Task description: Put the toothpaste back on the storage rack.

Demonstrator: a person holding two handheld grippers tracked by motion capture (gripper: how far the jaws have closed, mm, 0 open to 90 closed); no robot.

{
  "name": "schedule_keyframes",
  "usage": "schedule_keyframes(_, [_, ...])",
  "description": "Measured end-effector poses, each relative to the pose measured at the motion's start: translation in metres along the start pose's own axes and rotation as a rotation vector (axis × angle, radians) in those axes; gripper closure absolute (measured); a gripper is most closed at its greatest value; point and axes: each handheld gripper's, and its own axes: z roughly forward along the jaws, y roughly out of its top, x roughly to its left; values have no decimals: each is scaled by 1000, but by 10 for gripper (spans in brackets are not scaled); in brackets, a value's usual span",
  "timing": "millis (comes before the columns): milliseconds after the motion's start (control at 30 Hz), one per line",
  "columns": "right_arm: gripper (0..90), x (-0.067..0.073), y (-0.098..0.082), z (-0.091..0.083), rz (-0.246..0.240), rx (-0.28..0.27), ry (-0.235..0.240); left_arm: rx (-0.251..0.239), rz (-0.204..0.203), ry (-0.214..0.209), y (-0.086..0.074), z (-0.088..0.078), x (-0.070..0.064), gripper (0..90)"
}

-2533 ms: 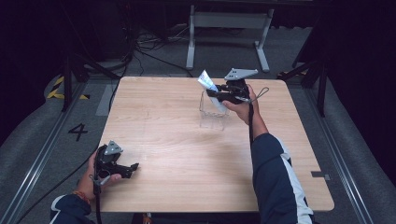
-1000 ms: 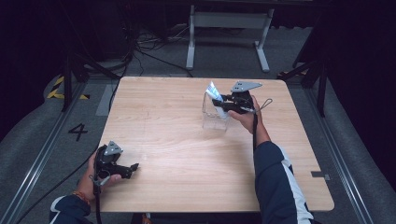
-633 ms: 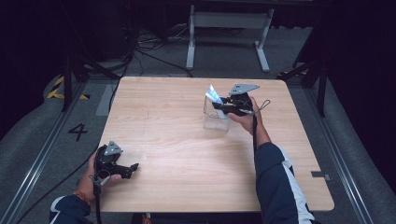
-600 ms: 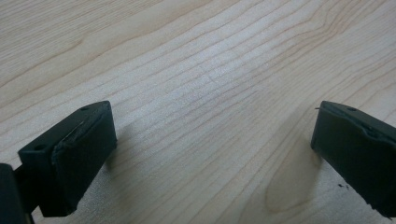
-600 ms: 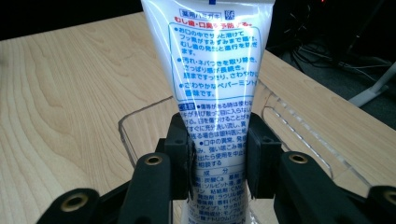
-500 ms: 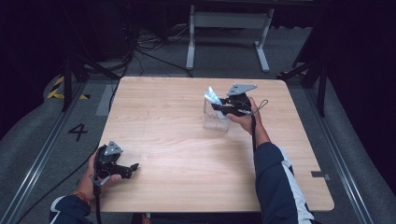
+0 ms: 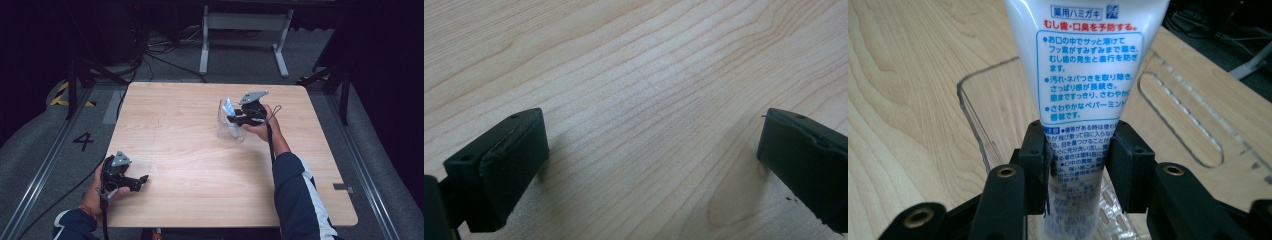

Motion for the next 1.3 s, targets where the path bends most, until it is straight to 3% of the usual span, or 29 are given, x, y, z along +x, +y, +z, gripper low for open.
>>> schedule_keyframes(400, [524,4,9,-9,66,-23,-4,-1,-2,1,0,0,0,6])
schedule_keyframes(667, [487,10,15,-21,63,-23,-19,-2,-1,4,0,0,0,6])
schedule_keyframes(800, [431,15,16,-26,36,15,-27,-2,0,4,0,0,0,6])
schedule_keyframes(1000, [386,18,19,-36,28,31,-49,0,-4,2,-1,0,0,6])
schedule_keyframes(1133, [360,23,20,-40,5,84,-71,0,3,2,0,0,0,5])
schedule_keyframes(1300, [348,26,21,-46,0,72,-84,0,1,-1,0,0,0,5])
